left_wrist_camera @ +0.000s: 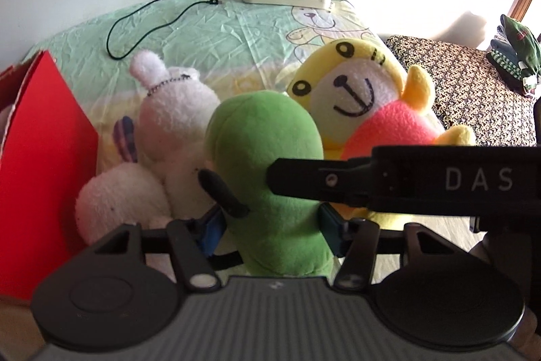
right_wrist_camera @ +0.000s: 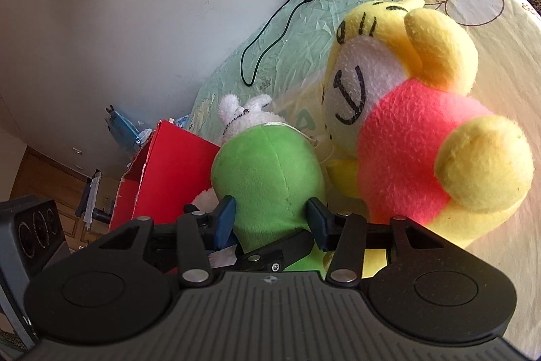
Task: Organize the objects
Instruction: 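Close both grippers on the green pear-shaped plush, then lift the green plush with both grippers and carry it over the red box, then lower the green plush into the box beside the teddy bear and release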
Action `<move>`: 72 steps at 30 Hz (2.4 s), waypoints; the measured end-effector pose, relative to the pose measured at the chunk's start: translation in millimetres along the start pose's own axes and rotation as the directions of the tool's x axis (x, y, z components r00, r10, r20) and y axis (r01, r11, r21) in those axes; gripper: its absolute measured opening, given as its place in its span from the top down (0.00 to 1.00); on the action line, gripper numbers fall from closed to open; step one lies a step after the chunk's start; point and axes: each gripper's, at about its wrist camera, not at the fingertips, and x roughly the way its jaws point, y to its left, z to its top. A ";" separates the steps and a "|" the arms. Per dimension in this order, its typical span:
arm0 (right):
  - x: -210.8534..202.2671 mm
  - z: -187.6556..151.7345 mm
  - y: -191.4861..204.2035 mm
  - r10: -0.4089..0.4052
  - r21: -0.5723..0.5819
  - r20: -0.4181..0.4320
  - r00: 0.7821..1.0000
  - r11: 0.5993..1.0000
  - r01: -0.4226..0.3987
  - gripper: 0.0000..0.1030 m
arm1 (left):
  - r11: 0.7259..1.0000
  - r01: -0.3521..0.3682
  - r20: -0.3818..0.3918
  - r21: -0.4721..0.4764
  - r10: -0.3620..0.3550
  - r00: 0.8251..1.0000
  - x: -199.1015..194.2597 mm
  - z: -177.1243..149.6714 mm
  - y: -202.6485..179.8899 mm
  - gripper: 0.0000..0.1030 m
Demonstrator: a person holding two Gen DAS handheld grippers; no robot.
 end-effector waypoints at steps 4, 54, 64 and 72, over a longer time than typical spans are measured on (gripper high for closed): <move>-15.8 -2.9 7.3 0.014 -0.033 0.031 0.999 0.999 -0.013 0.52 | 1.000 0.007 0.037 0.023 -0.008 0.999 -16.5 -1.5 -4.5 0.44; 144.3 -79.9 258.7 -0.014 -0.382 0.196 0.980 0.920 0.089 0.56 | 0.999 0.047 0.277 -0.009 -0.043 0.960 -135.5 -46.3 279.7 0.44; 167.6 -69.0 233.9 -0.141 -0.314 0.166 0.976 0.931 0.187 0.59 | 0.997 0.078 0.167 0.019 -0.080 0.983 -85.3 -36.3 275.3 0.44; 170.5 -67.2 225.8 -0.171 -0.343 0.190 0.967 0.911 0.229 0.81 | 0.997 0.052 0.156 0.063 -0.062 0.986 -81.5 -43.8 276.4 0.42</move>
